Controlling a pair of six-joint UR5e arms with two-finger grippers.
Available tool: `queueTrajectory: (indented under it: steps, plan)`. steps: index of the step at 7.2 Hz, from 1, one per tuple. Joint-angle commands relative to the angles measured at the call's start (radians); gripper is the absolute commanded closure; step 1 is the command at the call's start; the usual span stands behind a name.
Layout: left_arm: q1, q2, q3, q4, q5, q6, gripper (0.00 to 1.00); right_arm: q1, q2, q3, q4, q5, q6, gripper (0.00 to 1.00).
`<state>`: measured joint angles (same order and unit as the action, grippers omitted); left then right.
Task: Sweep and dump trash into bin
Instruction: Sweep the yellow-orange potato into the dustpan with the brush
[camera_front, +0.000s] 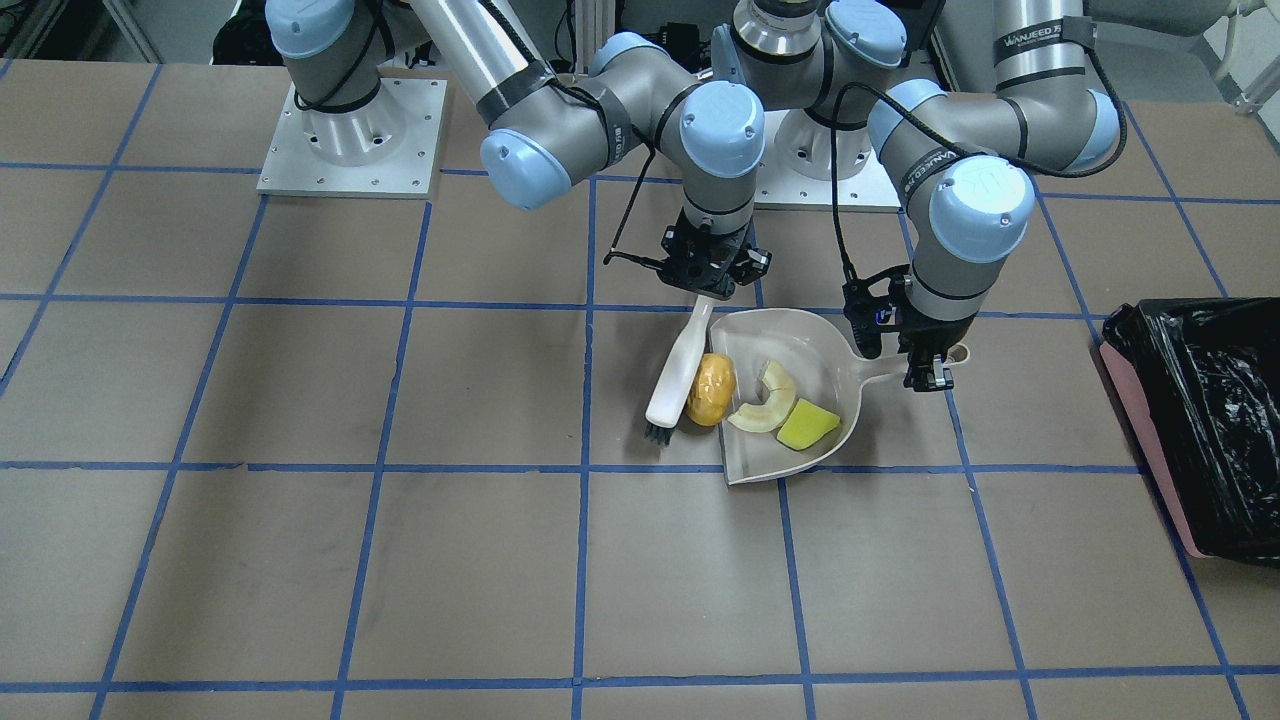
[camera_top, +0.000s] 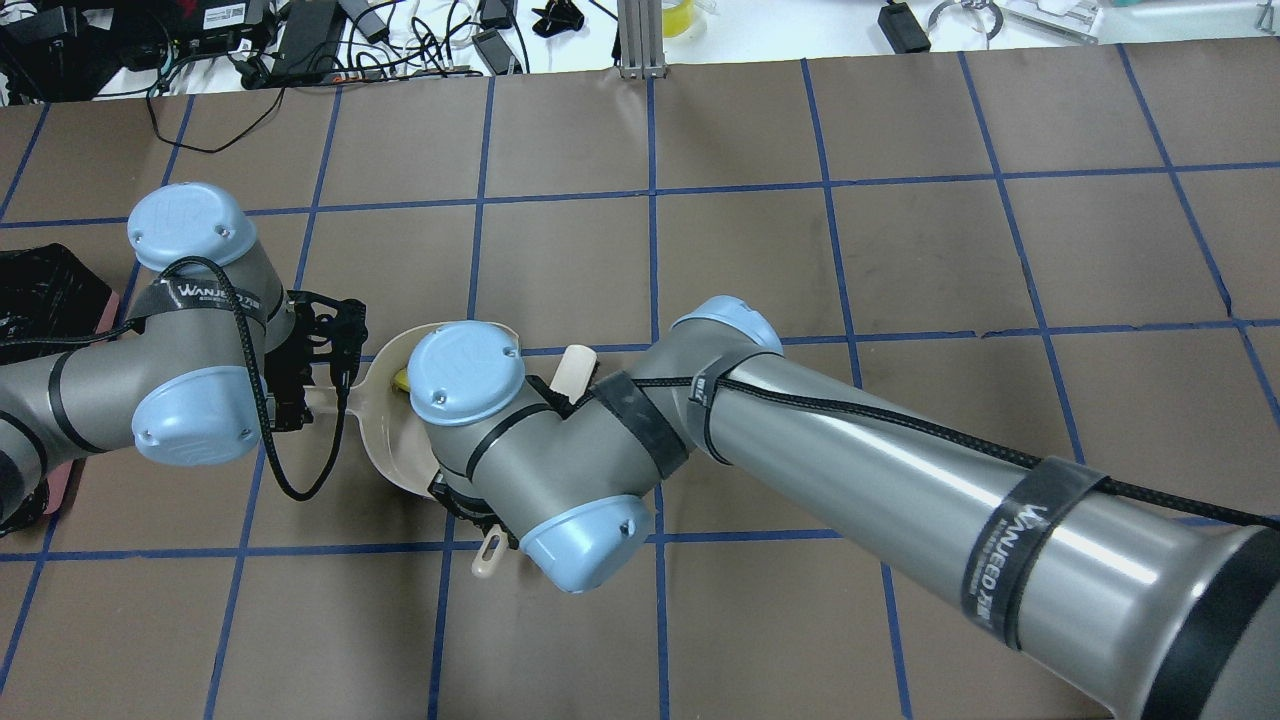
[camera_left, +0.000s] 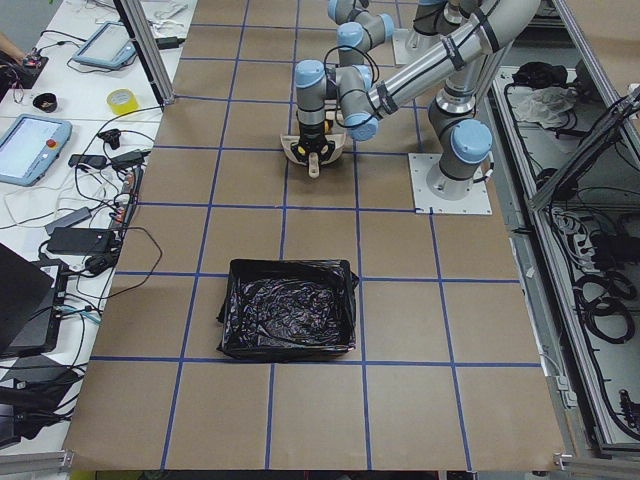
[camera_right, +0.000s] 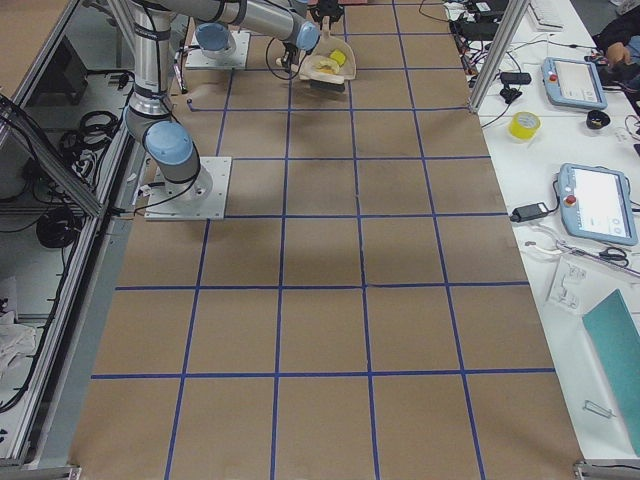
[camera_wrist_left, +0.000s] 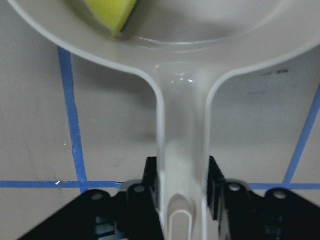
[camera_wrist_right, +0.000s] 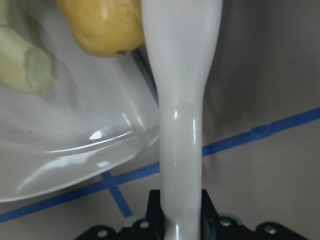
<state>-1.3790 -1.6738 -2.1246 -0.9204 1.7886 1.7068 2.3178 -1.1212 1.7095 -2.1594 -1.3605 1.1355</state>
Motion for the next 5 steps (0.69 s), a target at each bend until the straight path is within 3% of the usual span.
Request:
queueTrajectory:
  steps: [1, 2, 5]
  plan:
    - [0.0, 0.002, 0.0, 0.0, 0.0, 0.001, 1.0, 0.041, 0.076, -0.156, -0.004, 0.035, 0.102, 1.0]
    - [0.0, 0.002, 0.0, 0.0, 0.002, 0.001, 1.0, 0.043, 0.081, -0.2, 0.028, 0.049, 0.115, 1.0]
    - [0.008, 0.011, 0.002, 0.0, -0.008, -0.004, 1.0, 0.041, 0.06, -0.194, 0.107, 0.032, 0.116, 1.0]
